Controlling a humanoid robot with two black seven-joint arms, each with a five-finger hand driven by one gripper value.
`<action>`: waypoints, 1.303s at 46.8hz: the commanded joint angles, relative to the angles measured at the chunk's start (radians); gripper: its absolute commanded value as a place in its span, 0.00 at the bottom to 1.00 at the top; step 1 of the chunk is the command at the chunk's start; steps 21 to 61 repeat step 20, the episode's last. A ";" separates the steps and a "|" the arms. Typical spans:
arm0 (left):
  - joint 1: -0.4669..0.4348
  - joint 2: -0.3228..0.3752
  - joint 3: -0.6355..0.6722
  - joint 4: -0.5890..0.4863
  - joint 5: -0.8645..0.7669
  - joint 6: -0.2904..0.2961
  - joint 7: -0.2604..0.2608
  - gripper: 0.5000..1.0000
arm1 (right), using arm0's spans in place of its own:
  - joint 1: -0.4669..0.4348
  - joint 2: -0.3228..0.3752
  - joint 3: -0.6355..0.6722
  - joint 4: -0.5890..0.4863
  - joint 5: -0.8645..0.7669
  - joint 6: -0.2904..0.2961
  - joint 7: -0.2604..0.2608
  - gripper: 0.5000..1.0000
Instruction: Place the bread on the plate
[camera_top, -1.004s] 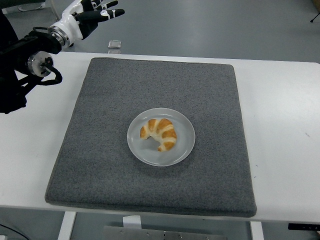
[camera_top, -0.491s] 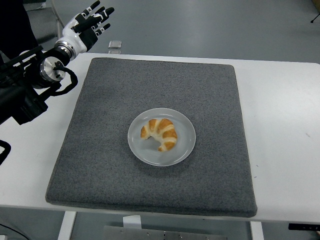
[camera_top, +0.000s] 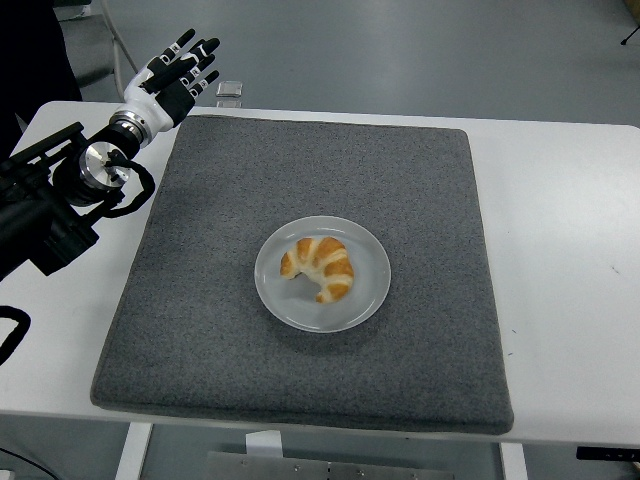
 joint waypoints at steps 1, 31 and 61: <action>-0.003 -0.004 0.003 0.000 0.005 -0.009 -0.002 1.00 | 0.000 0.000 -0.001 0.000 0.002 0.000 0.000 0.86; 0.000 -0.006 -0.002 0.011 0.077 0.000 -0.035 1.00 | -0.003 0.000 -0.004 0.000 0.005 0.003 0.000 0.86; 0.000 -0.006 -0.002 0.011 0.077 0.000 -0.035 1.00 | -0.003 0.000 -0.004 0.000 0.005 0.003 0.000 0.86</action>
